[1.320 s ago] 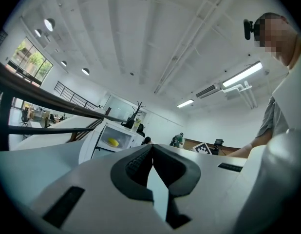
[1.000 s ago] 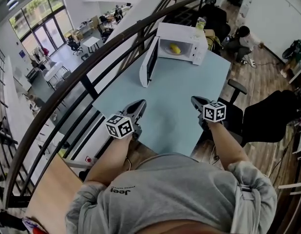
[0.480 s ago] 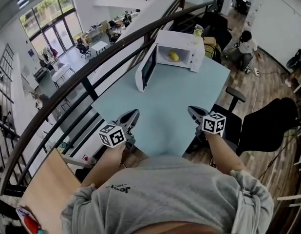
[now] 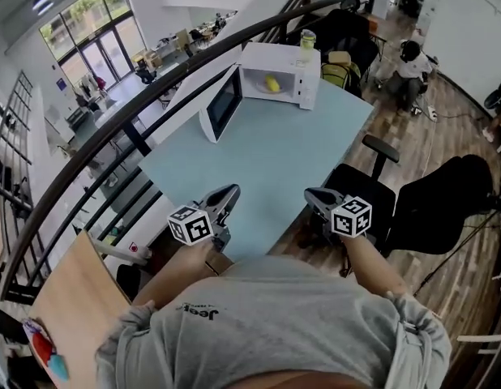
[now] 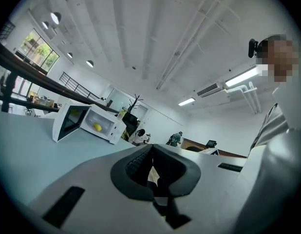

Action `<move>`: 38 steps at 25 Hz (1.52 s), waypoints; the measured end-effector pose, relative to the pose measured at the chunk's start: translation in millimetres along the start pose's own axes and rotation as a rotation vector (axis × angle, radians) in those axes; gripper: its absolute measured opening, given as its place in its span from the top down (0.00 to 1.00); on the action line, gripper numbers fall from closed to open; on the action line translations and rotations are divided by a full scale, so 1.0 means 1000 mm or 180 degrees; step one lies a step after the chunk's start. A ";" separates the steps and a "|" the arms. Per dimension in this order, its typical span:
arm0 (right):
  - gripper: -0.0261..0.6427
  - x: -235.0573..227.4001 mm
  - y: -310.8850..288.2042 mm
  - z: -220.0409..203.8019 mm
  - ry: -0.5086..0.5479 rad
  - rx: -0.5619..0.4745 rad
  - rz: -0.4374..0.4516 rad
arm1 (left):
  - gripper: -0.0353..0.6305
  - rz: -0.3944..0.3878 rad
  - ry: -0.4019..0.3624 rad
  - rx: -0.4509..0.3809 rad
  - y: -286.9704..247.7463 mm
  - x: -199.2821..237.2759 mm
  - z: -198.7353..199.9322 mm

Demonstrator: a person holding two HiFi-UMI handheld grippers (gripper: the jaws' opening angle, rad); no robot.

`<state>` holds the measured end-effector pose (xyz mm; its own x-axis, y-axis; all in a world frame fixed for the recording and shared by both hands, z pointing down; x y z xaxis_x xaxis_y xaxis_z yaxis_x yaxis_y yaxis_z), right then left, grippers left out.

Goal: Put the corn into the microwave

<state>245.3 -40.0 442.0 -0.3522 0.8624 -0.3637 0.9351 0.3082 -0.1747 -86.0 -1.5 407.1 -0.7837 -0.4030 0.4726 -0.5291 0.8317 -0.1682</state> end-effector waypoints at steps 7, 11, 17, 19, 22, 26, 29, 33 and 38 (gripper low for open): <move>0.93 0.006 0.031 -0.004 0.0074 0.0035 0.0204 | 0.92 0.0141 -0.0067 -0.0023 0.008 -0.037 -0.007; 0.93 0.008 0.035 0.000 0.0099 -0.0013 0.0155 | 0.92 0.0115 -0.0141 -0.0087 0.015 -0.036 0.003; 0.93 0.015 0.025 0.006 -0.0032 -0.0245 -0.0083 | 0.92 -0.0035 -0.0264 -0.0105 0.027 -0.011 0.020; 0.93 0.025 0.017 0.006 -0.0101 -0.0327 -0.0131 | 0.92 -0.0055 -0.0329 -0.0126 0.041 0.001 0.027; 0.93 0.037 0.002 0.012 -0.0126 -0.0445 -0.0200 | 0.92 -0.0055 -0.0428 -0.0117 0.060 0.023 0.039; 0.93 0.047 -0.017 0.020 -0.0147 -0.0539 -0.0260 | 0.92 -0.0049 -0.0411 -0.0121 0.075 0.049 0.049; 0.93 0.053 -0.028 0.021 -0.0173 -0.0501 -0.0270 | 0.92 -0.0057 -0.0396 -0.0170 0.083 0.062 0.049; 0.93 0.055 -0.035 0.024 -0.0175 -0.0415 -0.0263 | 0.92 -0.0057 -0.0346 -0.0217 0.086 0.072 0.041; 0.94 0.050 -0.034 0.035 -0.0147 -0.0397 -0.0287 | 0.92 -0.0066 -0.0280 -0.0262 0.084 0.077 0.036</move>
<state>194.0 -21.0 397.9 -0.4335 0.8105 -0.3939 0.8962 0.4334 -0.0945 -202.6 23.8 398.1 -0.8002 -0.4495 0.3970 -0.5200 0.8499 -0.0859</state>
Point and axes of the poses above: the fingertips, and each gripper's own axes: y backward along the fingers, x to its left, z out of its top, the point moved 9 cm from there along y, backward along the fingers, and after that the axes turned 15 degrees about z, right-handed, at the moved point
